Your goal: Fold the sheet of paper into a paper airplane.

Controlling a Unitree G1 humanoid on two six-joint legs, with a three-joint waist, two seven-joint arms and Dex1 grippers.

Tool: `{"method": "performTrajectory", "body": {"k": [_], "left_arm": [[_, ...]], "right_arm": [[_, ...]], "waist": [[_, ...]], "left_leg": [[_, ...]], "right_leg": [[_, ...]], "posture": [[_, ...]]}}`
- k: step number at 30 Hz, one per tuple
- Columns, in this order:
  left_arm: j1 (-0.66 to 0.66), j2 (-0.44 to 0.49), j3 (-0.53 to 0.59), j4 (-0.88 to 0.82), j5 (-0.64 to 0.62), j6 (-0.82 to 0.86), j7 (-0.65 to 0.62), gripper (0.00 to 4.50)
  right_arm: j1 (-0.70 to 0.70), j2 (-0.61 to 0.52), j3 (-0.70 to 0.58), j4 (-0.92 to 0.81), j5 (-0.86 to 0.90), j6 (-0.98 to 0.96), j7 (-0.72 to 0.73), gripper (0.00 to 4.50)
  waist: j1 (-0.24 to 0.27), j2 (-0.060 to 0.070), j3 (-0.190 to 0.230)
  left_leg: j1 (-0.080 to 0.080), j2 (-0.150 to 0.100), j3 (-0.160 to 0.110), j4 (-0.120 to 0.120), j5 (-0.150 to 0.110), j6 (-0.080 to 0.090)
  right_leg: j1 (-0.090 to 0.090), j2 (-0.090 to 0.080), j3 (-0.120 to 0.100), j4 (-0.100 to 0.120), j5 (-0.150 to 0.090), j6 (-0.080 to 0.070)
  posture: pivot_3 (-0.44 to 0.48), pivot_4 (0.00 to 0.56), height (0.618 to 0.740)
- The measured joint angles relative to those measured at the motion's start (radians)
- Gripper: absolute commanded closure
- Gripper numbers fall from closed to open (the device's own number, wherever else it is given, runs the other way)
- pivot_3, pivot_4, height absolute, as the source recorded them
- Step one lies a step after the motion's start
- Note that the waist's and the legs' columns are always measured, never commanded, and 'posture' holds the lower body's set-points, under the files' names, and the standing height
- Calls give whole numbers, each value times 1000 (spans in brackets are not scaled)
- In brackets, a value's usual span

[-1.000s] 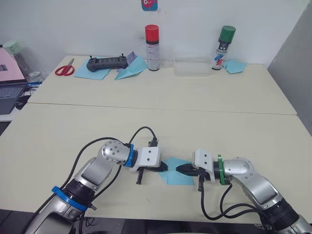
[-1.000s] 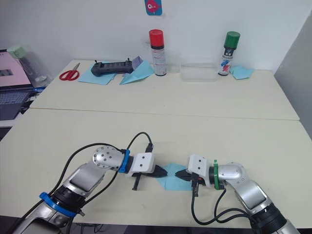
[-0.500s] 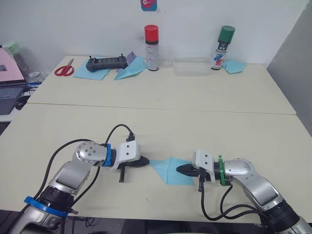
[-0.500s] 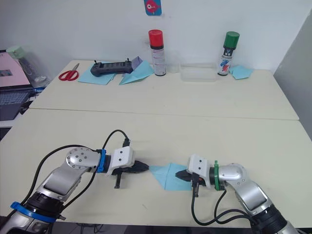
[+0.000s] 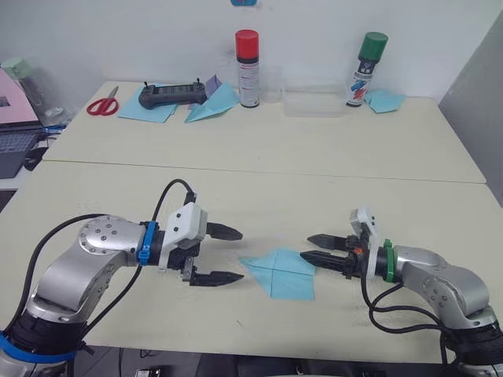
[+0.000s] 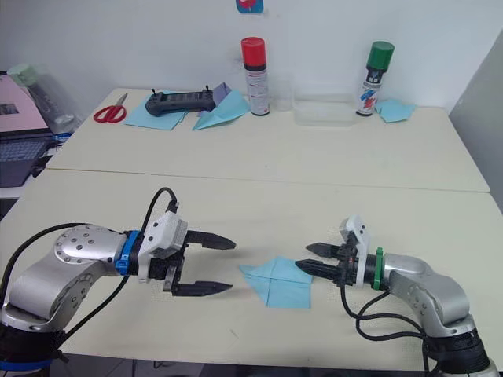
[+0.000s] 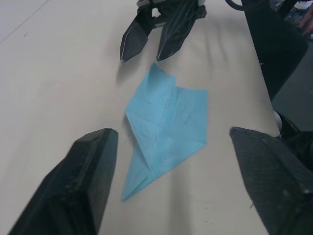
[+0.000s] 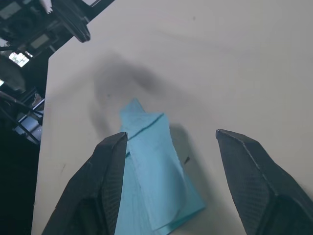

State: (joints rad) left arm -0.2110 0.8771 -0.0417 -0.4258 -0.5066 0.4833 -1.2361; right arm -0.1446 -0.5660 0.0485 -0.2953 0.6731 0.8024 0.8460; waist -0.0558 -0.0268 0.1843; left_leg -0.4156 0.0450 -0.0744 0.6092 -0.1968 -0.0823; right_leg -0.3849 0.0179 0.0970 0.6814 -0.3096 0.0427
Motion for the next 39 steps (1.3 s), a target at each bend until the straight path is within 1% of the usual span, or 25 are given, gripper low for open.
{"method": "performTrajectory", "body": {"k": [4, 7, 14, 21, 26, 29, 31, 34, 36, 37, 39], "left_arm": [[3, 3, -11, 11, 23, -34, -12, 32], [11, 4, -13, 16, 33, -50, -21, 0], [27, 16, -13, 35, 49, -72, -20, 0], [20, 16, -12, 61, 55, -75, -8, 0], [-5, 16, 19, 153, 58, -71, 29, 0], [-38, 20, 58, 200, 59, -69, 49, 0], [-41, 30, 79, 209, 59, -71, 48, 0], [-40, 32, 79, 209, 60, -70, 48, 0], [-39, 32, 79, 204, 59, -60, 49, 0], [-39, 32, 79, 198, 59, -54, 51, 0], [-38, 31, 79, 185, 58, -47, 58, 0]], "right_arm": [[-1, 22, 48, 23, -36, -12, -3, 1405], [-2, 44, 89, 28, -36, -12, 1, 1959], [-1, 47, 104, 23, -36, -28, 9, 4457], [-16, 53, 116, 16, -70, -82, 13, 4457], [-121, 64, 120, 13, -151, -186, -3, 4457], [-208, 57, 140, 7, -277, -371, 4, 4457], [-249, 51, 184, 40, -431, -614, 1, 4457], [-265, 26, 274, 153, -658, -939, -29, 4457], [-258, 7, 340, 242, -796, -1114, -55, 4088], [-247, 0, 364, 274, -839, -1177, -64, 3907], [-209, -13, 389, 302, -866, -1237, -56, 3184]], "waist": [[0, 0, 0], [0, 0, 0], [0, 0, 0], [0, 0, 0], [-1, 0, 0], [-1, 0, 0], [-1, 0, 0], [-1, 0, 0], [4, 0, 0], [5, 0, 0], [7, 0, 0]], "left_leg": [[0, 0, 0, 0, 0, 0], [-1, 0, 0, 0, 0, 0], [-1, 0, 0, 0, 0, 0], [-1, 0, 0, 0, 0, 0], [-1, 0, 0, 1, 0, 0], [-1, 0, 0, 0, 0, 0], [-1, 0, 0, 0, 0, 0], [-1, 0, 1, 0, 0, 0], [-2, 0, 1, 0, 0, 0], [-2, 0, 1, 0, 0, 0], [-2, 0, 1, 0, 0, 0]], "right_leg": [[0, 0, 0, 0, 0, 0], [-1, 0, 0, 0, 0, 0], [-1, 0, 0, 0, 0, 0], [-1, 0, 0, 1, 0, 0], [-1, 0, 0, 1, 1, 0], [-2, 0, -1, 1, 1, 1], [-2, 0, -1, 1, 1, 1], [-2, 0, -1, 1, 1, 0], [-2, 0, -1, 1, 1, -1], [-2, 0, 0, 1, 3, -4], [-2, 0, 0, 1, 3, -4]], "posture": [[0, 150, 740], [0, 150, 740], [0, 150, 740], [0, 150, 740], [0, 150, 740], [0, 150, 740], [0, 150, 740], [0, 150, 740], [0, 150, 740], [0, 150, 740], [0, 150, 740]]}}
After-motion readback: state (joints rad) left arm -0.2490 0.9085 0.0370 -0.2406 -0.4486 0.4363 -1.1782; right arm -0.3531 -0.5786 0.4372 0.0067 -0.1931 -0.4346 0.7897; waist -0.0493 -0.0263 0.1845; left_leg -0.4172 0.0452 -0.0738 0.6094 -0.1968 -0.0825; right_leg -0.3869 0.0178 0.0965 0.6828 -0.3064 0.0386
